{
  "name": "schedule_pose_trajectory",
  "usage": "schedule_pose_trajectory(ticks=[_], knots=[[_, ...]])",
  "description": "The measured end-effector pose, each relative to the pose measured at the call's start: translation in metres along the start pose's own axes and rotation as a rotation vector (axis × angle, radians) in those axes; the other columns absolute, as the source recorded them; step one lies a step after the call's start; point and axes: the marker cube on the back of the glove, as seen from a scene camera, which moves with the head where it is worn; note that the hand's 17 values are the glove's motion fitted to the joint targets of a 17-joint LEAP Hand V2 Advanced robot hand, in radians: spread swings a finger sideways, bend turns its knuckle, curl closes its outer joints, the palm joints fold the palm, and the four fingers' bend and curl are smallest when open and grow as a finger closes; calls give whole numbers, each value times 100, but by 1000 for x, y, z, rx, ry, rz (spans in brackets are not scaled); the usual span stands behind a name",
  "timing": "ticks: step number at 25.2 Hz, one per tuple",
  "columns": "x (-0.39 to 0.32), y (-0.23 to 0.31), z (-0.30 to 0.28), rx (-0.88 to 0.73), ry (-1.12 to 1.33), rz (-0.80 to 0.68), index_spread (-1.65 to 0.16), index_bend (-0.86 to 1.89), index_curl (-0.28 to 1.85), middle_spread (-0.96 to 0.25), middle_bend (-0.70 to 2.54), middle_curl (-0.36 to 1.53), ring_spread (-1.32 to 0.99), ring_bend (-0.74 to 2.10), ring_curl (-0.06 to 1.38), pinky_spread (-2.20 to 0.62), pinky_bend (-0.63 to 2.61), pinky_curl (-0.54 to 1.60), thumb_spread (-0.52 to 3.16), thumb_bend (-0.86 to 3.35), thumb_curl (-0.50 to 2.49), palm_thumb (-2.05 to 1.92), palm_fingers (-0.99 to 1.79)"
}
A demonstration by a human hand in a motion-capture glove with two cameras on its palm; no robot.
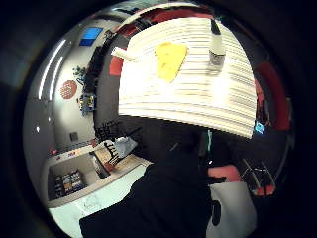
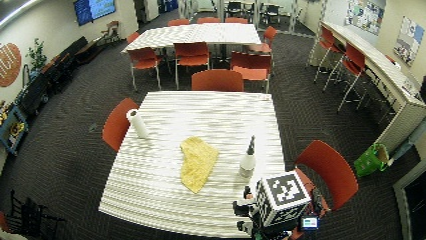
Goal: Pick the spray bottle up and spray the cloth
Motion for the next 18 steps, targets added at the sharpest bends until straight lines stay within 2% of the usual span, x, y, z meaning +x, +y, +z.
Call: schedule_pose_trajectory(ticks=[7, 18], knots=[[-1, -2, 4, -13, 8, -10, -27, 18, 15, 5, 16, 9, 9, 39, 15, 12, 45, 19, 58, 38, 22, 71, 36], [1, -5, 10, -13, -53, 12, -33, 17, 22, 7, 17, 15, 12, 41, 21, 14, 46, 26, 80, 28, 31, 75, 32]])
